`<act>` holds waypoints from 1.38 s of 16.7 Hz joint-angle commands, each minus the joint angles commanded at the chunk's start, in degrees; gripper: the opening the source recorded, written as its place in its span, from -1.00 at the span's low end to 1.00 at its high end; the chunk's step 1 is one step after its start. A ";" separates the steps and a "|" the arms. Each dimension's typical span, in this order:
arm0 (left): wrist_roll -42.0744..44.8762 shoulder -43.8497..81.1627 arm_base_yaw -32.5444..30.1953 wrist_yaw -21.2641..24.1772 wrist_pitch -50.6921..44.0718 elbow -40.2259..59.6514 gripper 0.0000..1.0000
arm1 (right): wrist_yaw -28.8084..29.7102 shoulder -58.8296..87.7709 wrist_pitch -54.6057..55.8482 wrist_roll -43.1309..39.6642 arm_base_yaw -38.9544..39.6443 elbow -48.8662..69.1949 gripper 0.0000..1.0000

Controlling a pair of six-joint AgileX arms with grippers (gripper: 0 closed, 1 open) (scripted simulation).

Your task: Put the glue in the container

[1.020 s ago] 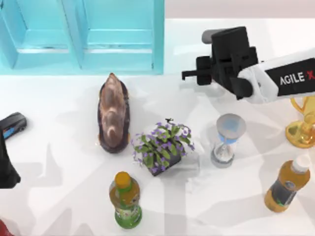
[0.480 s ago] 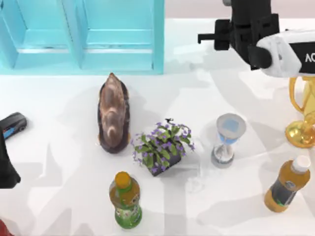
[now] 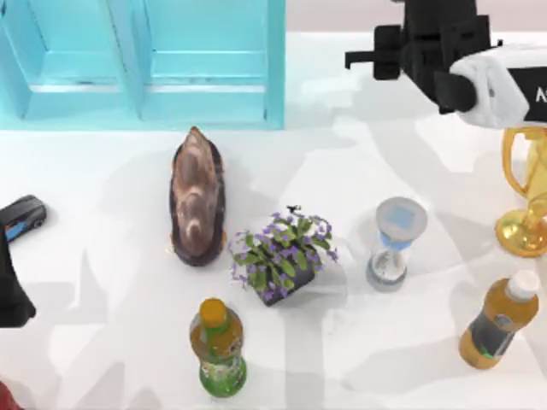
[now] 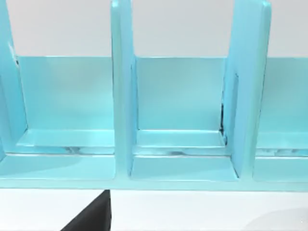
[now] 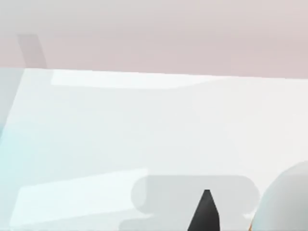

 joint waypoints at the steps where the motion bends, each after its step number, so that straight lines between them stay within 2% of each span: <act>1: 0.00 0.00 0.00 0.00 0.00 0.00 1.00 | -1.37 -0.79 -0.48 -1.69 -0.67 0.83 -1.00; 5: 0.00 0.00 0.00 0.00 0.00 0.00 1.00 | -10.66 -5.16 -5.28 -14.42 -6.15 5.02 -1.00; 9: 0.00 0.00 0.00 0.00 0.00 0.00 1.00 | -23.70 -8.52 -15.33 -34.06 -16.23 7.18 -1.00; 18: 0.00 0.00 0.00 0.00 0.00 0.00 1.00 | -54.50 -8.10 -52.17 -83.16 -52.14 1.95 -1.00; 23: 0.00 0.00 0.00 0.00 0.00 0.00 1.00 | -68.51 -6.61 -71.38 -106.89 -69.90 -2.31 -1.00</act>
